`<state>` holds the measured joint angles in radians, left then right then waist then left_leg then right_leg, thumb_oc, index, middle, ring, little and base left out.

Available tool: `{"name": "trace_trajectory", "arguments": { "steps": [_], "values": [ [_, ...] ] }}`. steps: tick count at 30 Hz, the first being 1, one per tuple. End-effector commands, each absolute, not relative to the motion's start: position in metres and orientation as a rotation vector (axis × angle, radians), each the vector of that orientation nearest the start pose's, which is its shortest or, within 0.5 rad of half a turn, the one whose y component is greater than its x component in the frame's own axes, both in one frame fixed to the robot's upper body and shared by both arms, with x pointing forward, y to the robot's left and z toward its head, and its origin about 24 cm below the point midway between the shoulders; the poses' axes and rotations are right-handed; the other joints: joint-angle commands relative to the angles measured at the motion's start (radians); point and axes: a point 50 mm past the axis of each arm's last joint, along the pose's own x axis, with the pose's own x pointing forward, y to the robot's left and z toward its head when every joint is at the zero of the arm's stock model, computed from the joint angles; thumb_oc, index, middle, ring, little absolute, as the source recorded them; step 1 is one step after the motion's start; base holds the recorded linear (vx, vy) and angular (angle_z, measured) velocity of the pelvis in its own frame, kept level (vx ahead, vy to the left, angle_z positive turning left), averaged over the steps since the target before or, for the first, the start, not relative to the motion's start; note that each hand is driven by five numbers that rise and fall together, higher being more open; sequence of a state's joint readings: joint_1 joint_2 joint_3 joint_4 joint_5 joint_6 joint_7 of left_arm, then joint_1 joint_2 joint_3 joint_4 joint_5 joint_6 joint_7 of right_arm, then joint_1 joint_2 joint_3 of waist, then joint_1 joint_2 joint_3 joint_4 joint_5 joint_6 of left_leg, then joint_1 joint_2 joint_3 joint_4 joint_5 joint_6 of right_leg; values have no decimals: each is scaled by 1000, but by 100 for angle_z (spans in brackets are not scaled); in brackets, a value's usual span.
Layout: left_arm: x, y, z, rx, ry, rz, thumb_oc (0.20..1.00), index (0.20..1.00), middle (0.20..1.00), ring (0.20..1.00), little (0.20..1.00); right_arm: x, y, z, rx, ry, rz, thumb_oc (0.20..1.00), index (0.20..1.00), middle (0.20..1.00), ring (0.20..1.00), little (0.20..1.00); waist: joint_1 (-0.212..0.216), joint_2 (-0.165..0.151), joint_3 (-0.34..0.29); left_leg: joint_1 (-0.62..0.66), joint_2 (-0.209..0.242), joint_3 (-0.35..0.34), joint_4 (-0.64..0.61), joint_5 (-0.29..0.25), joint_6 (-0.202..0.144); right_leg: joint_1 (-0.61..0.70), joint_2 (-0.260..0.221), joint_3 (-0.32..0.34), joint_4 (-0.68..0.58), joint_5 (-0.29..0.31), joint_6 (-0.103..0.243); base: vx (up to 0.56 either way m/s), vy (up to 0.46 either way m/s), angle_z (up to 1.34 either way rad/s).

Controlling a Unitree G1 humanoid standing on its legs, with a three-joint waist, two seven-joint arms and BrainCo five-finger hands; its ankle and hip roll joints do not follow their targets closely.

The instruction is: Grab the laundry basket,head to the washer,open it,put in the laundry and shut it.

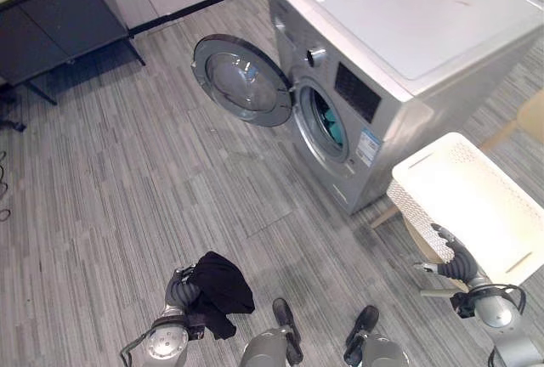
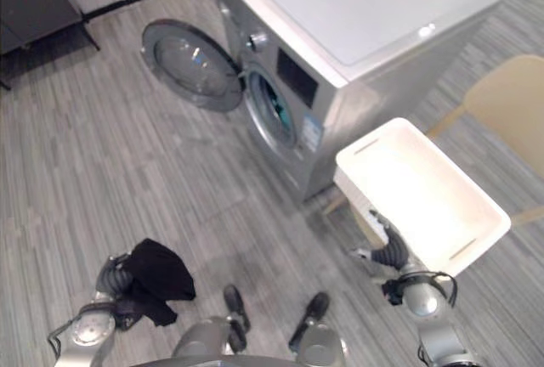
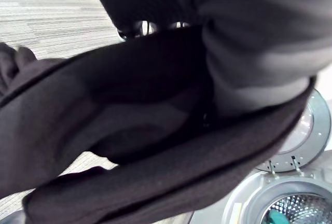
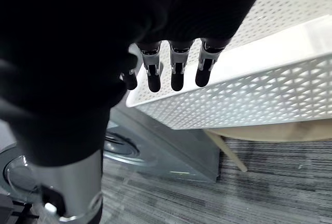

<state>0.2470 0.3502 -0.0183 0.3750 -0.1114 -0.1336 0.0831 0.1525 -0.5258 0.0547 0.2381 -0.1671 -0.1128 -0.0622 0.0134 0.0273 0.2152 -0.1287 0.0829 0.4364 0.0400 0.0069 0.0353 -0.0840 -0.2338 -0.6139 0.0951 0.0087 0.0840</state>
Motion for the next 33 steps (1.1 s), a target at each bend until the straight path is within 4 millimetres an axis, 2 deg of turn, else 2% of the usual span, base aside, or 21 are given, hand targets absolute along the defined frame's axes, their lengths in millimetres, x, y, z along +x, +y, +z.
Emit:
{"name": "trace_trajectory", "arguments": {
  "steps": [1,3,4,5,6,7,10,11,13,15,16,18,20,21,22,23,25,27,29,31,33],
  "values": [
    [186,275,-25,365,317,173,200,200,200,200,200,218,-246,-11,-695,250,59,1000,1000,1000,1000,1000,22,-61,-43,1,-44,-64,53,-96,-29,98,14,93,42,-81,36,176,217,23],
    [186,275,-24,366,316,174,200,200,200,200,200,219,-245,-11,-694,249,59,1000,1000,1000,1000,1000,21,-64,-42,0,-48,-64,54,-98,-25,92,6,95,56,-88,39,99,99,40],
    [191,275,-21,380,299,167,200,200,200,200,200,221,-241,-10,-690,238,66,1000,1000,1000,1000,1000,17,-64,-40,13,-60,-85,52,-110,-17,77,7,141,105,-80,44,247,155,60],
    [198,272,-17,402,278,154,200,200,200,200,200,222,-236,-11,-677,234,78,1000,1000,1000,1000,1000,-17,-60,-27,59,-82,-137,31,-128,-1,-1,57,288,210,-98,35,249,190,91],
    [200,270,-17,399,271,152,200,200,200,200,200,223,-234,-11,-667,232,84,1000,1000,1000,1000,1000,-31,-57,-14,73,-88,-147,17,-109,4,-54,89,346,231,-94,24,323,184,108],
    [202,269,-17,405,268,153,200,200,200,200,200,223,-232,-14,-641,239,85,1000,1000,1000,1000,1000,-45,-52,-2,100,-102,-187,9,-119,10,-98,114,392,219,-85,20,239,78,126],
    [204,267,-19,409,277,144,200,200,200,200,200,223,-229,-17,-612,253,90,1000,1000,1000,1000,1000,-67,-55,13,150,-122,-256,-3,-148,16,-191,151,421,169,-41,24,349,-8,99],
    [206,266,-20,413,284,140,200,200,200,200,200,221,-230,-21,-605,276,88,1000,1000,1000,1000,1000,-80,-59,19,186,-141,-297,-6,-168,13,-224,157,419,102,13,39,456,-79,76],
    [205,264,-23,424,300,129,200,200,200,200,200,218,-229,-25,-600,295,96,1000,1000,1000,1000,1000,-87,-71,11,237,-158,-331,-18,-189,-2,-258,134,342,-4,66,59,484,-105,80],
    [204,262,-25,421,303,124,200,200,200,200,200,216,-231,-27,-603,305,93,1000,1000,1000,1000,1000,-96,-67,13,261,-156,-348,-21,-199,-5,-267,131,333,-8,79,64,307,-89,51],
    [204,260,-25,427,302,108,200,200,200,200,200,213,-231,-28,-602,310,96,1000,1000,1000,1000,1000,-101,-71,6,279,-159,-369,-17,-219,-7,-245,135,340,-41,76,61,343,-133,69],
    [199,257,-30,429,319,90,200,200,200,200,200,209,-231,-32,-603,329,110,1000,1000,1000,1000,1000,-108,-72,-12,297,-155,-381,10,-237,-22,-224,143,373,-30,88,41,324,-162,67],
    [196,255,-34,409,338,86,200,200,200,200,200,209,-234,-33,-622,338,113,1000,1000,1000,1000,1000,-117,-59,-28,278,-122,-361,114,-204,-70,-188,162,379,-20,80,19,271,-148,46],
    [196,255,-34,410,337,86,200,200,200,200,200,209,-234,-33,-621,337,113,1000,1000,1000,1000,1000,-119,-63,-30,274,-127,-363,113,-200,-69,-191,157,379,-22,83,19,275,-164,61],
    [195,252,-36,402,347,73,200,200,200,200,200,212,-236,-30,-627,327,105,1000,1000,1000,1000,1000,-120,-65,-29,210,-91,-336,293,-126,-101,-137,171,380,-35,71,-5,239,-156,27],
    [195,251,-37,396,349,75,200,200,200,200,200,214,-238,-29,-626,323,96,1000,1000,1000,1000,1000,-118,-69,-29,182,-68,-312,354,-90,-110,-110,174,376,-46,54,-19,324,-190,0],
    [196,250,-38,386,352,75,200,200,200,200,200,215,-240,-28,-629,327,88,1000,1000,1000,1000,1000,-104,-79,-21,122,-43,-266,395,-94,-94,-68,172,381,-58,23,-30,191,-92,-46],
    [196,250,-38,379,355,74,200,200,200,200,200,216,-242,-28,-640,335,82,1000,1000,1000,1000,1000,-88,-92,-19,64,-39,-253,355,-134,-74,-30,174,404,-73,3,-26,212,-40,-34],
    [197,250,-37,390,351,70,200,200,200,200,200,215,-244,-30,-646,341,76,1000,1000,1000,1000,1000,-74,-111,-16,7,-49,-268,290,-140,-67,-7,166,429,-79,-11,-19,214,3,-61],
    [196,251,-35,394,346,73,200,200,200,200,200,215,-244,-30,-651,345,74,1000,1000,1000,1000,1000,-53,-109,-6,-41,-53,-319,216,-89,-79,30,185,466,-82,-32,-21,226,47,-40],
    [197,250,-34,383,337,79,200,200,200,200,200,215,-242,-31,-651,342,81,1000,1000,1000,1000,1000,-29,-103,5,-76,-66,-401,127,-8,-97,59,207,515,-82,-46,-24,244,103,-50]
  ]
}}
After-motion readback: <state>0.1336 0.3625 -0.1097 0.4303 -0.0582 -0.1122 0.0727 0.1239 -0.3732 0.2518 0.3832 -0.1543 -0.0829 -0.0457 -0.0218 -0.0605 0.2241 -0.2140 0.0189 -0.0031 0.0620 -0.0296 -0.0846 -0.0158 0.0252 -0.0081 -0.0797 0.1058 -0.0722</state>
